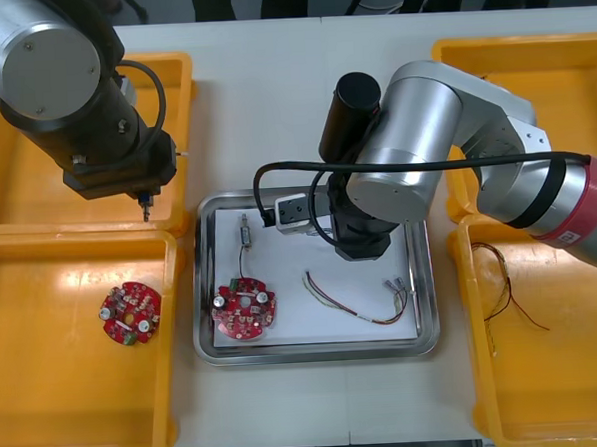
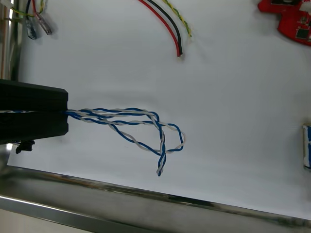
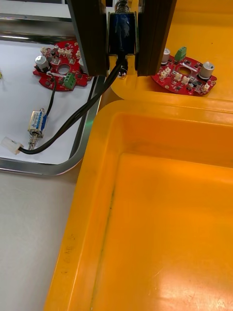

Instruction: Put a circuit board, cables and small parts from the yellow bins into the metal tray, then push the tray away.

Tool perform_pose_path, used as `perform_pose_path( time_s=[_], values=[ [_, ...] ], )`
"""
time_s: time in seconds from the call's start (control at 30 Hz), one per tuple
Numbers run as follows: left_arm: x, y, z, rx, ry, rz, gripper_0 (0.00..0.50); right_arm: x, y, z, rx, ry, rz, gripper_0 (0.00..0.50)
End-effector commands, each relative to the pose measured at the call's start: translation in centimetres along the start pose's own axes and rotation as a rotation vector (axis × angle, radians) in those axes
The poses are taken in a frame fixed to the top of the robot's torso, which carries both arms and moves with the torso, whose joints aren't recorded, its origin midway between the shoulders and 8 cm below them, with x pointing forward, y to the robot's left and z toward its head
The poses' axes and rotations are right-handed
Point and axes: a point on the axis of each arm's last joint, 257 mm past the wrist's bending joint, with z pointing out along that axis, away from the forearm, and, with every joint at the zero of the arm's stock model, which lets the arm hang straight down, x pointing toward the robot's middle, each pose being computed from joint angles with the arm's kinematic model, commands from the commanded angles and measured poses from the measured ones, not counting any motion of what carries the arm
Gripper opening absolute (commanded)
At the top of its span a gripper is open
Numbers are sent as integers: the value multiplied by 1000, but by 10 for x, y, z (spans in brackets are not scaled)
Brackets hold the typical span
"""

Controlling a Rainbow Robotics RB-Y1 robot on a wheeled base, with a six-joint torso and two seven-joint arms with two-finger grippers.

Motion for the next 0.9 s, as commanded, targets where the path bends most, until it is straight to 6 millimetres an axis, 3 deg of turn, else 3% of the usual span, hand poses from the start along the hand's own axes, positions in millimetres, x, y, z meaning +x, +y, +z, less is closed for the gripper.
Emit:
perform_pose_path(
  time_s=[0.03, 0.43, 0.5, 0.53, 0.57, 0.6, 0.63, 0.9],
  values=[
    [-9, 17, -10, -15, -35, 0, 0, -13, 2, 14, 17, -15, -10, 0],
    [-8, 19, -9, -18, -34, -1, 0, -3, 10, 40, 9, 10, -10, 9],
    [-9, 19, -10, -19, -36, -2, 0, -3, 11, 41, 8, 11, -8, 48],
    [-9, 19, -10, -19, -36, -2, 0, -3, 12, 42, 5, 10, -5, 168],
    [-9, 19, -9, -20, -37, -2, 0, -4, 13, 42, 3, 8, -4, 356],
    [-9, 19, -9, -20, -37, -2, 0, -4, 13, 42, 1, 7, -1, 477],
    [-9, 19, -10, -19, -37, -3, 0, -3, 14, 42, -1, 9, 2, 500],
    [-8, 20, -9, -21, -35, -5, 0, -5, 12, 27, 22, 23, -12, 500]
  ],
)
